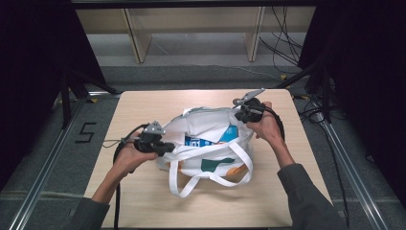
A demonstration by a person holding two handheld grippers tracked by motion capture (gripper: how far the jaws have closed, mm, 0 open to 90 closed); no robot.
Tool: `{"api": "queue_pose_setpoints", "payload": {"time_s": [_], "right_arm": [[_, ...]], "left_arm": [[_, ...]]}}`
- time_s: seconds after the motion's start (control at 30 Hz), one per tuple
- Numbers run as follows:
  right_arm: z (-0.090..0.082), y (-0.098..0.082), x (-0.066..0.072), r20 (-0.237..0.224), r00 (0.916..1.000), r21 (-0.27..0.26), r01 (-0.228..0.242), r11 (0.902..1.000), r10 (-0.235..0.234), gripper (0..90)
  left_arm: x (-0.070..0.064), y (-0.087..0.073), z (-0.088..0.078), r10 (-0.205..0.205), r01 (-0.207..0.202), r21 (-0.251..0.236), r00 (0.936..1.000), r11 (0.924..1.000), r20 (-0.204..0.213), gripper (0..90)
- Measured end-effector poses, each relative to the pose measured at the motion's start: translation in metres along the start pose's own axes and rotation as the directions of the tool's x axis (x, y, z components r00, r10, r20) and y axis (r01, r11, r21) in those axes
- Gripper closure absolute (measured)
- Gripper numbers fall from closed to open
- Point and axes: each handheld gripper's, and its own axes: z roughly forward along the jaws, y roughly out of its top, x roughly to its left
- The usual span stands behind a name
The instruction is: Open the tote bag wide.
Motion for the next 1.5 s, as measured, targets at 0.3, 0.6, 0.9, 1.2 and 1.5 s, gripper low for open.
{"api": "queue_pose_setpoints", "payload": {"time_s": [0.3,0.6,0.9,1.2,1.5], "right_arm": [[-0.011,-0.035,0.018,0.127,0.9919,0.002,-0.004,1.0000,0.004,90.0],[0.046,-0.096,0.011,0.065,0.9841,0.077,-0.170,0.9824,0.166,90.0],[-0.014,-0.057,0.015,0.041,0.9933,-0.082,-0.104,0.9912,0.108,90.0],[-0.002,-0.004,0.065,-0.121,0.9878,-0.026,0.096,0.9950,-0.099,90.0],[0.003,-0.042,0.100,-0.295,0.9446,0.135,0.190,0.9726,-0.144,90.0]], "left_arm": [[0.052,0.010,0.042,-0.059,0.070,0.043,0.9754,0.9966,-0.212,87.0],[0.068,-0.023,0.068,-0.182,0.192,0.042,0.9689,0.9805,-0.167,89.6],[0.052,0.006,0.039,-0.181,0.178,-0.043,0.9778,0.9832,-0.105,85.1],[0.016,0.047,0.069,-0.123,0.123,0.007,0.9873,0.9924,0.101,82.0],[0.013,0.060,0.112,-0.059,0.062,0.161,0.9980,0.9850,-0.023,88.4]]}}
